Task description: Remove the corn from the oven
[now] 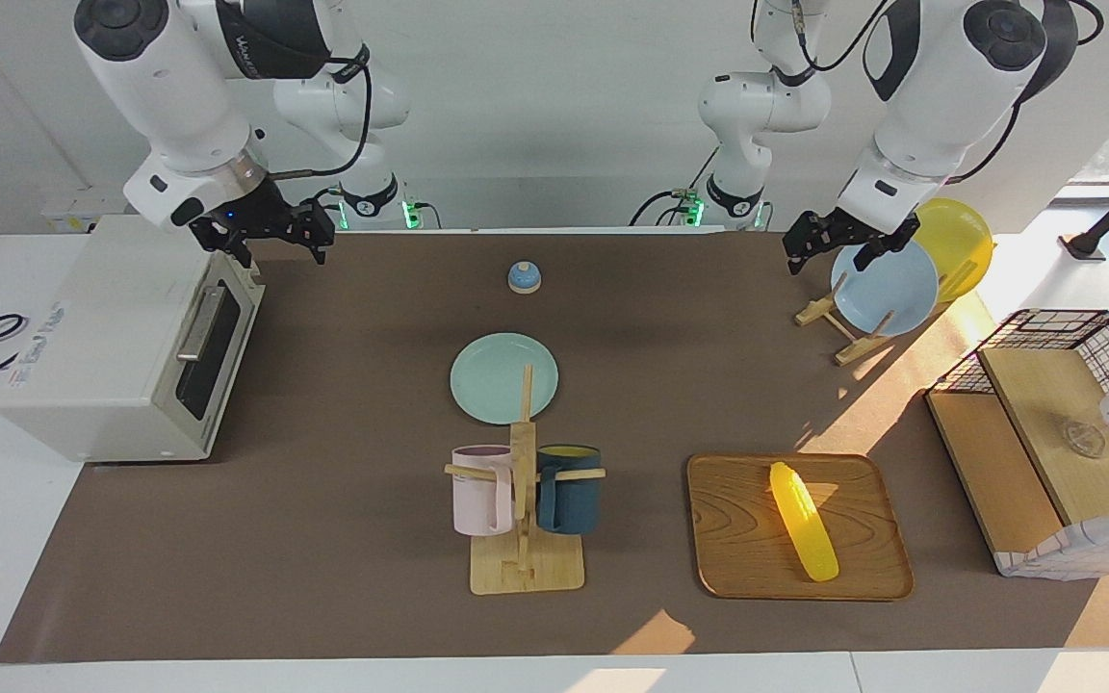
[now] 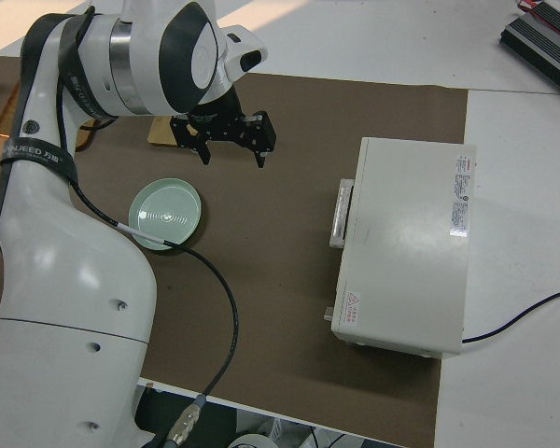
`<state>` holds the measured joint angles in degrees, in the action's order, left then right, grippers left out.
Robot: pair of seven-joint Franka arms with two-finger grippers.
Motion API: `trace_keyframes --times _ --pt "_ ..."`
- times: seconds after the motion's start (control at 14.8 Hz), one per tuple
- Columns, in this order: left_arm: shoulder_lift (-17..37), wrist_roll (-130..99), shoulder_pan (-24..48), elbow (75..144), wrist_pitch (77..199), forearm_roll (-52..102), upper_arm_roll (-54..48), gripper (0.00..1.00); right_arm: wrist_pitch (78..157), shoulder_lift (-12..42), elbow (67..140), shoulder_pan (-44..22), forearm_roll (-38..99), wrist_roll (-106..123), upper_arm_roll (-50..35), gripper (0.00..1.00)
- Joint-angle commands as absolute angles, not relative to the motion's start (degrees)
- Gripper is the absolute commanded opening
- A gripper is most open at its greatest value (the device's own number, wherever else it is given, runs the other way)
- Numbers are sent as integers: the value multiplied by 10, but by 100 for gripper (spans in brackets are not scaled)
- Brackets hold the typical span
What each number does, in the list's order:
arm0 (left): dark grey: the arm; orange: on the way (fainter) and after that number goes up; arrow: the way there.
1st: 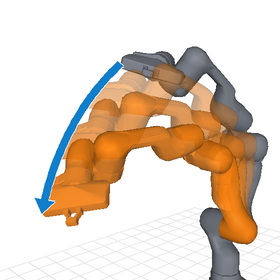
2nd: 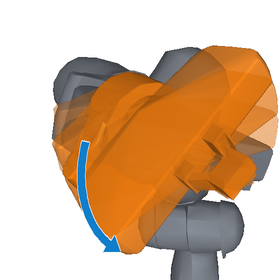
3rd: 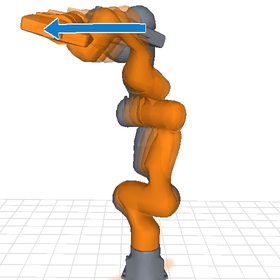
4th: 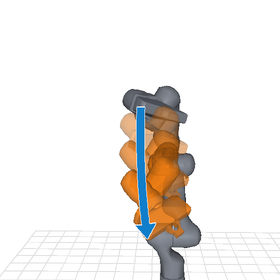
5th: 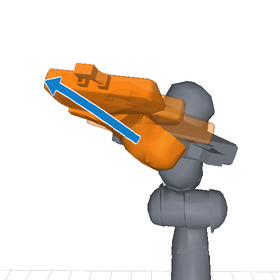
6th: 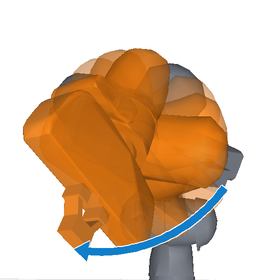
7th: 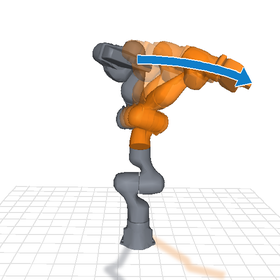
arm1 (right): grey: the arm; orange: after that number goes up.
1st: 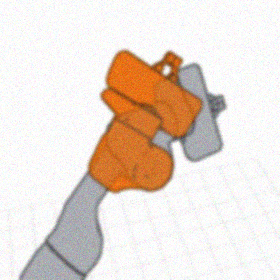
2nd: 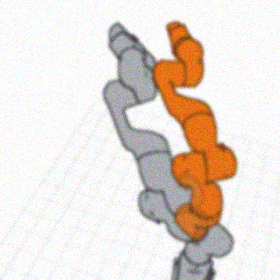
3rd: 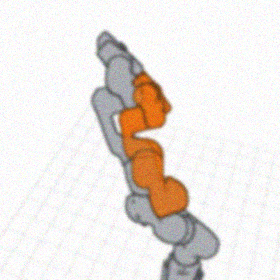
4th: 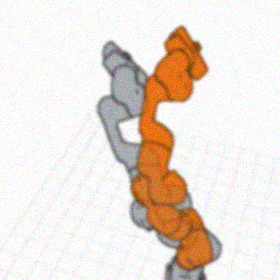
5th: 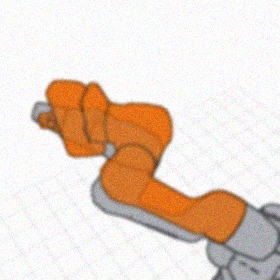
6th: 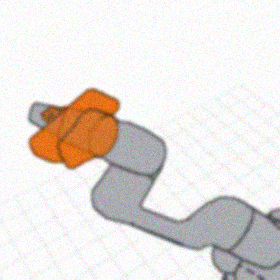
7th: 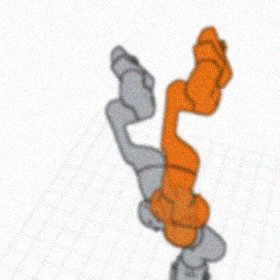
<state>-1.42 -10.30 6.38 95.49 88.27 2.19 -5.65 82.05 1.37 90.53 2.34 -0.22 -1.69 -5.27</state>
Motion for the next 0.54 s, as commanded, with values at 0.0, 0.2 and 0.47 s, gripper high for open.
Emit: trace_keyframes --times 0.0,0.2,0.47 --pt "-18 -95 50 955 893 11 -69 100 825 10 897 46 13 -17 -55 100" --pt "-19 -96 49 957 898 11 -69 100 824 16 886 54 5 -15 -53 100" --pt "-22 -96 46 960 899 14 -71 100 824 16 885 63 5 -16 -54 100"
